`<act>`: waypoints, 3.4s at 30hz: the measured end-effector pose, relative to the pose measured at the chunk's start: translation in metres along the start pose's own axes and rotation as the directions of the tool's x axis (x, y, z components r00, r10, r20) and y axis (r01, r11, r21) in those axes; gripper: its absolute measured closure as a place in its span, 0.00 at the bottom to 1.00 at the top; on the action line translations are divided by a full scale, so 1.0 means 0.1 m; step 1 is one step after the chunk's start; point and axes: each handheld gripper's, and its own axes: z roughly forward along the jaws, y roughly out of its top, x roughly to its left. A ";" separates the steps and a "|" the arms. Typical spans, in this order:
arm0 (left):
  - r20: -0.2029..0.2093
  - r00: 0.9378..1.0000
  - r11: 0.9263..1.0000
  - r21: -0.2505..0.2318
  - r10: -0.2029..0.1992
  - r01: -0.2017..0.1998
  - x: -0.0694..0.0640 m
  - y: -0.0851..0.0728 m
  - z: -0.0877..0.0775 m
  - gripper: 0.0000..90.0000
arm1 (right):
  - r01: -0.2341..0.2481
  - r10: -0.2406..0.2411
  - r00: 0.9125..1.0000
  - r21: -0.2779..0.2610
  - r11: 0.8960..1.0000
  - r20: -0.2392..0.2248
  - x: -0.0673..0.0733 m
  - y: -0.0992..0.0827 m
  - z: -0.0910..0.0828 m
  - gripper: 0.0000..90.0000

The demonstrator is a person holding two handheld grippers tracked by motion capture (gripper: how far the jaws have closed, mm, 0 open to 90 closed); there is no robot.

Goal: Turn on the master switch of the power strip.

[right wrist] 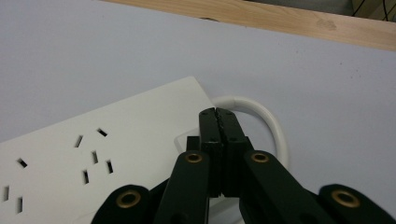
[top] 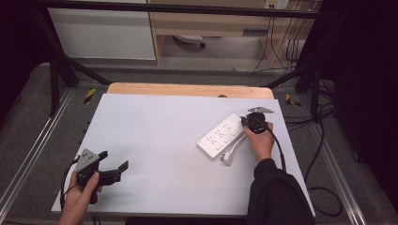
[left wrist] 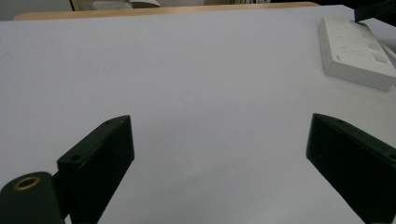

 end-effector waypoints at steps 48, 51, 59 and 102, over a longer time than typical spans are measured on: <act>0.002 1.000 1.000 0.011 0.000 0.000 -0.01 -0.01 0.01 0.09 | -0.011 0.011 1.000 -0.004 1.000 -0.009 0.00 -0.04 0.00 1.00; 0.002 1.000 1.000 0.012 0.000 0.000 -0.01 -0.01 0.01 0.09 | -0.022 0.022 1.000 -0.006 1.000 -0.013 0.00 -0.04 -0.01 1.00; 0.001 1.000 1.000 0.012 0.001 -0.001 -0.01 -0.01 0.01 0.09 | -0.008 0.008 1.000 -0.005 1.000 -0.009 0.00 -0.04 0.00 1.00; -0.003 1.000 1.000 0.021 -0.001 0.001 0.00 -0.01 0.02 0.09 | -0.047 0.046 0.999 -0.026 0.999 -0.023 -0.06 -0.04 0.00 1.00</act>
